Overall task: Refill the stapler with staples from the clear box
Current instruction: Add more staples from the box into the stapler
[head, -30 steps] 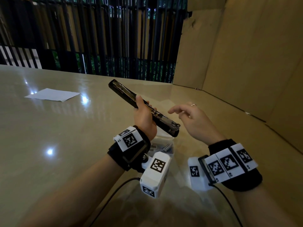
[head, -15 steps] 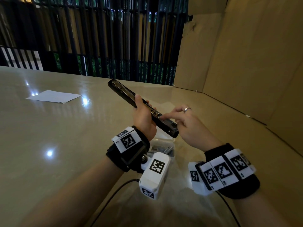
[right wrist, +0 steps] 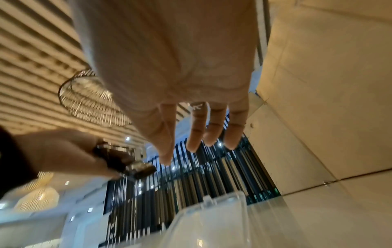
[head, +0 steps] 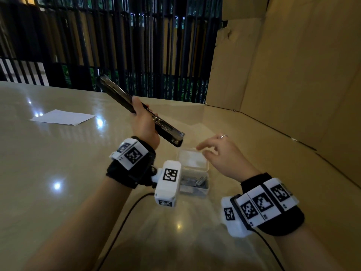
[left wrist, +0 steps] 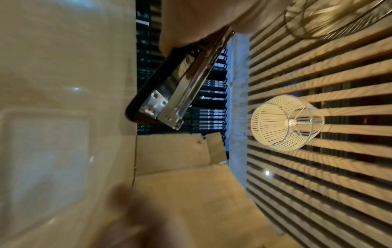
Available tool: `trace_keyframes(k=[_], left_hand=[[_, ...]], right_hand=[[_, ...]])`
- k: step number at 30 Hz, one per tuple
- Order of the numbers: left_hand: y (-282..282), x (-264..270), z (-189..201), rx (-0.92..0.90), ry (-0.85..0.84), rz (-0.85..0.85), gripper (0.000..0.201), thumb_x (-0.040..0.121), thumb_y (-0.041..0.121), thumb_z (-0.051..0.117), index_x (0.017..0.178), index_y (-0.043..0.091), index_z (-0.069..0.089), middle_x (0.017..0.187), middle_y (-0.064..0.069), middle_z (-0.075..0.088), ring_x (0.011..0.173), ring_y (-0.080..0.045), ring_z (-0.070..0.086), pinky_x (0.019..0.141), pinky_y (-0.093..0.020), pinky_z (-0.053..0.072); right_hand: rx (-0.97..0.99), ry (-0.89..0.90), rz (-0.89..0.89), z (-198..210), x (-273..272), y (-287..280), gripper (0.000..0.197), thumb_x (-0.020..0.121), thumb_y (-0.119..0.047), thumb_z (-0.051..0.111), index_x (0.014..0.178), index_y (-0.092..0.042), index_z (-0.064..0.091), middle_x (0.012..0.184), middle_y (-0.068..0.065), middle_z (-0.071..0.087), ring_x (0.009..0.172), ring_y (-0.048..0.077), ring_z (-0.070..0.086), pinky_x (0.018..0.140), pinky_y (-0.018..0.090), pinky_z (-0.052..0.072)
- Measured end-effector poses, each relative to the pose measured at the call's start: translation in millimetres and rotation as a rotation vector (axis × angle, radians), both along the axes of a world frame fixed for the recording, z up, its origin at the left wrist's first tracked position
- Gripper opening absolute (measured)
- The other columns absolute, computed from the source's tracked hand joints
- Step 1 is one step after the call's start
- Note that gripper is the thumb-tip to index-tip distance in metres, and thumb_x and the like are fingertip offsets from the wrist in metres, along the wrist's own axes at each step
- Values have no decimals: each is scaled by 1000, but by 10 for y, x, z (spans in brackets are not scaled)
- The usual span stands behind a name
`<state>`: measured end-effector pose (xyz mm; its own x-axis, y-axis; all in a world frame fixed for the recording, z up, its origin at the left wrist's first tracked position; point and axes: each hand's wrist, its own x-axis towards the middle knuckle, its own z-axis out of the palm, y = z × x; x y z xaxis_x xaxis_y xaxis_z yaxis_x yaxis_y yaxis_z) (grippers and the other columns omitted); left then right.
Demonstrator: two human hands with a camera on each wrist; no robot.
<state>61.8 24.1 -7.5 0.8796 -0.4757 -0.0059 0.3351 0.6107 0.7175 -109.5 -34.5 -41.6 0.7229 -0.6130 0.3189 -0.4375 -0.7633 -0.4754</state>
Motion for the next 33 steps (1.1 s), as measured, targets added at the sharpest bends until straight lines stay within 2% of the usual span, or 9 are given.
trace_keyframes(k=[2,5,8,12,18,23,27,30,33], left_hand=[[63,143,81,-31,-11,55,36,96,43,39,72,17,42,65,4,40,54,-10,41,57,-20,41],[120,288,121,-44,-8,97,37,96,43,38,71,16,42,65,3,39,55,-11,42,57,-20,41],[122,349,96,-26,21,75,39,95,46,38,72,16,42,65,3,39,57,-12,44,58,-21,42],[112,337,65,-14,47,29,39,94,49,39,74,16,44,68,3,41,60,-12,45,60,-22,43],[96,264,72,-3,65,-3,39,94,48,40,74,15,45,68,2,41,61,-12,45,61,-22,43],[74,252,66,-16,68,1,39,95,46,40,73,15,44,66,2,40,59,-12,44,60,-22,42],[58,262,59,-13,83,-27,39,93,49,41,74,15,44,67,2,40,59,-12,44,61,-22,43],[41,258,50,-21,103,-66,39,94,49,40,74,16,44,67,3,41,58,-11,44,60,-23,42],[25,210,29,-10,115,-125,40,93,50,39,73,16,44,65,4,40,58,-11,44,60,-24,42]], right_hand=[[-38,210,-3,-44,94,11,21,87,-20,51,98,-25,68,98,0,45,111,22,40,94,36,37],[-127,404,46,-83,286,86,18,85,-19,55,95,-24,69,94,-2,41,108,23,39,89,36,39],[-231,487,127,-102,461,143,16,82,-18,62,92,-26,69,96,-2,39,107,22,38,82,30,34],[-358,563,235,-116,588,173,15,79,-19,64,89,-27,71,113,2,49,108,22,37,81,29,30],[-577,731,248,-222,713,177,17,86,-20,54,93,-16,69,122,10,49,110,30,39,79,35,37],[-438,616,276,-164,602,86,12,82,-20,60,88,-18,70,116,5,49,109,23,41,81,31,35],[-184,358,235,-67,448,3,5,81,-15,62,83,-14,66,114,3,52,104,17,50,86,29,43],[52,114,198,41,286,-33,22,79,-7,62,67,-24,55,100,-1,62,90,10,57,75,16,46],[315,-172,185,114,73,-58,24,76,0,65,64,-18,57,80,0,67,77,17,68,64,19,55]])
